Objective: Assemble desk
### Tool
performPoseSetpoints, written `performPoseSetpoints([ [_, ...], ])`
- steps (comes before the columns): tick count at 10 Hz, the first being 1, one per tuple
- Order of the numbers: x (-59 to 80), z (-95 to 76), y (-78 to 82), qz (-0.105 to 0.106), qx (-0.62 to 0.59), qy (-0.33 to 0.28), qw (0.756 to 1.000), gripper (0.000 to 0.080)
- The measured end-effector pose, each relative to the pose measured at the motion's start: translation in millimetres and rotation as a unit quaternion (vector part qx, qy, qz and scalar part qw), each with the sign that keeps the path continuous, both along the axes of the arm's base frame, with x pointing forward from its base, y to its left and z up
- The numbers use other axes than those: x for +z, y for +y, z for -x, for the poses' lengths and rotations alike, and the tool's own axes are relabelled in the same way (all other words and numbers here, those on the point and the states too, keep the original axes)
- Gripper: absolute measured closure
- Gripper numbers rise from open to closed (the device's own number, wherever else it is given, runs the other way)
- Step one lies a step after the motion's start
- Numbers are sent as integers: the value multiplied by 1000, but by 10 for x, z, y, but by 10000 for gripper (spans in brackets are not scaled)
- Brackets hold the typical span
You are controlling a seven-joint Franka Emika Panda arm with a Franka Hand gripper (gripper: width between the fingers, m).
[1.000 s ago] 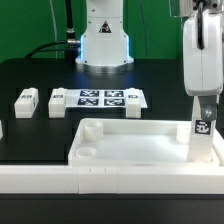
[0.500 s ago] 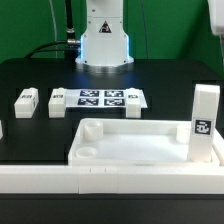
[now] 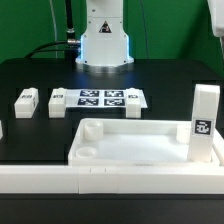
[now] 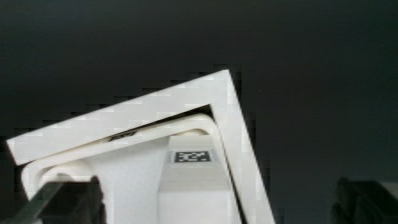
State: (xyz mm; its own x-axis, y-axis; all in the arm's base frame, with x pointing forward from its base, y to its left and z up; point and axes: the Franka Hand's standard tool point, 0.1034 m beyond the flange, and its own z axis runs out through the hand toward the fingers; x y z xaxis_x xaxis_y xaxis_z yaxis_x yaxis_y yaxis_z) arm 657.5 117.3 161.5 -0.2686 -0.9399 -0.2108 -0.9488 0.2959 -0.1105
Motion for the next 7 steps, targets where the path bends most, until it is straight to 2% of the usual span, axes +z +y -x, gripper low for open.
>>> performPoseSetpoints([
  [2,90,283,-82,13,88,-14,996,150],
  [3,86,390,-67,20,142,-17,990,150],
  [4,55,411,-7,23,156,-14,987,150],
  [7,49,405,-19,43,280,-36,958,150],
])
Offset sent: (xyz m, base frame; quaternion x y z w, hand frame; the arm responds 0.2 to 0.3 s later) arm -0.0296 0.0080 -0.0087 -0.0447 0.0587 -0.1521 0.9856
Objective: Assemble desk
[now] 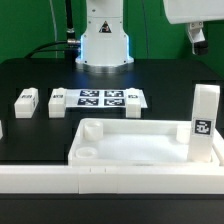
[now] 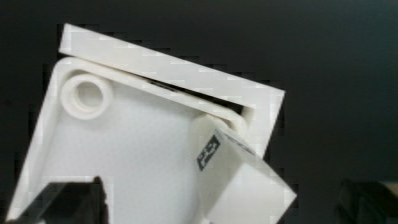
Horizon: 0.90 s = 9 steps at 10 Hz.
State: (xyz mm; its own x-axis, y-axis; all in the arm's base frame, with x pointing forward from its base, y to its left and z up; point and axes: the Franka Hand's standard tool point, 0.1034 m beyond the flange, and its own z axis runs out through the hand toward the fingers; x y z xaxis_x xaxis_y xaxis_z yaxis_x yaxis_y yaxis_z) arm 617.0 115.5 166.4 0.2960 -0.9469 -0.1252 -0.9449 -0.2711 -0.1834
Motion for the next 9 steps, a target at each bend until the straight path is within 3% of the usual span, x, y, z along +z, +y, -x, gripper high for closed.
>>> performPoseSetpoints([
  [2,-89,62,-10,17,87,-23,996,150],
  [4,-353,460,-157,39,240,-30,970,150],
  [5,-457,578,-184,47,270,-24,961,150],
  [6,-536,646,-138,55,292,-17,955,150],
  [9,-532,632,-159,66,388,-32,919,150],
])
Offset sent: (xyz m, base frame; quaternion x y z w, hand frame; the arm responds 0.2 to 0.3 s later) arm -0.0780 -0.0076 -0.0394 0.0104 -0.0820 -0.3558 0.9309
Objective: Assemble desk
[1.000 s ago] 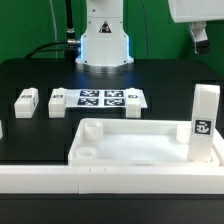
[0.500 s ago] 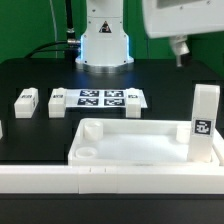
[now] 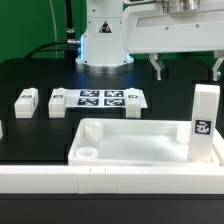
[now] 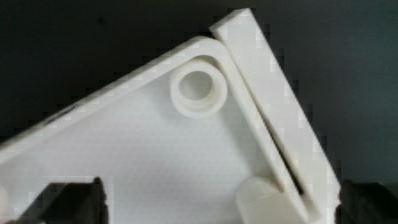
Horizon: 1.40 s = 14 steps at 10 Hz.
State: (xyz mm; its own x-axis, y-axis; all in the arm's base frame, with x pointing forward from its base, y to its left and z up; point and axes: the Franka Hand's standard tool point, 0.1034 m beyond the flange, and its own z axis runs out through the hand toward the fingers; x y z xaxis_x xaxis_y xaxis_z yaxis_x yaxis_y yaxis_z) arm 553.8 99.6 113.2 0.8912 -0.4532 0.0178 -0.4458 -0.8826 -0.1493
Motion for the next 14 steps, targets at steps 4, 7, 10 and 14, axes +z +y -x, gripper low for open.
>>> performPoseSetpoints([
  [4,-378,447,-472,32,215,4,976,150],
  [7,-480,609,-584,28,243,25,969,150],
  [10,-533,818,-649,-19,243,132,961,150],
  [14,-640,867,-698,-57,179,301,935,150],
])
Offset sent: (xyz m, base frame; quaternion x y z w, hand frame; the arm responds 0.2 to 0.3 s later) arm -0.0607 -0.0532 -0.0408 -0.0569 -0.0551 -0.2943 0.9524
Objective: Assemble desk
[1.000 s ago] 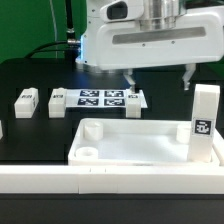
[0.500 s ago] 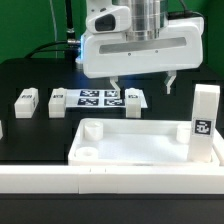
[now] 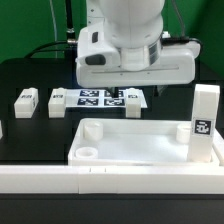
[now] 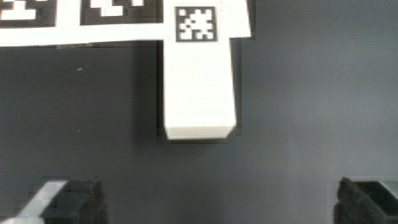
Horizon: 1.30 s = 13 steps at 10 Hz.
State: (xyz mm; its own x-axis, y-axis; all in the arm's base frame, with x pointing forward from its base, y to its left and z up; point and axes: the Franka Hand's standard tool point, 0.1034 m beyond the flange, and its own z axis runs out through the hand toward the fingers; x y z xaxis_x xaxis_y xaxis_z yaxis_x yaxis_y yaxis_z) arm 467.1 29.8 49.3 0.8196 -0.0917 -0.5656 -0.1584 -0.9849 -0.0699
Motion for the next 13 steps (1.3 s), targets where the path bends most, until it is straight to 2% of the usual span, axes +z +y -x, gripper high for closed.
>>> performPoseSetpoints([
  [2,-7,129,-22,-9,0,79,997,150],
  [4,-167,243,-15,-12,-1,167,986,150],
  [7,-187,199,-34,-12,-2,167,986,150],
  [9,-294,164,16,-15,18,134,991,150],
  [10,-338,218,61,-16,28,132,991,150],
  [13,-353,228,44,-17,25,133,991,150],
])
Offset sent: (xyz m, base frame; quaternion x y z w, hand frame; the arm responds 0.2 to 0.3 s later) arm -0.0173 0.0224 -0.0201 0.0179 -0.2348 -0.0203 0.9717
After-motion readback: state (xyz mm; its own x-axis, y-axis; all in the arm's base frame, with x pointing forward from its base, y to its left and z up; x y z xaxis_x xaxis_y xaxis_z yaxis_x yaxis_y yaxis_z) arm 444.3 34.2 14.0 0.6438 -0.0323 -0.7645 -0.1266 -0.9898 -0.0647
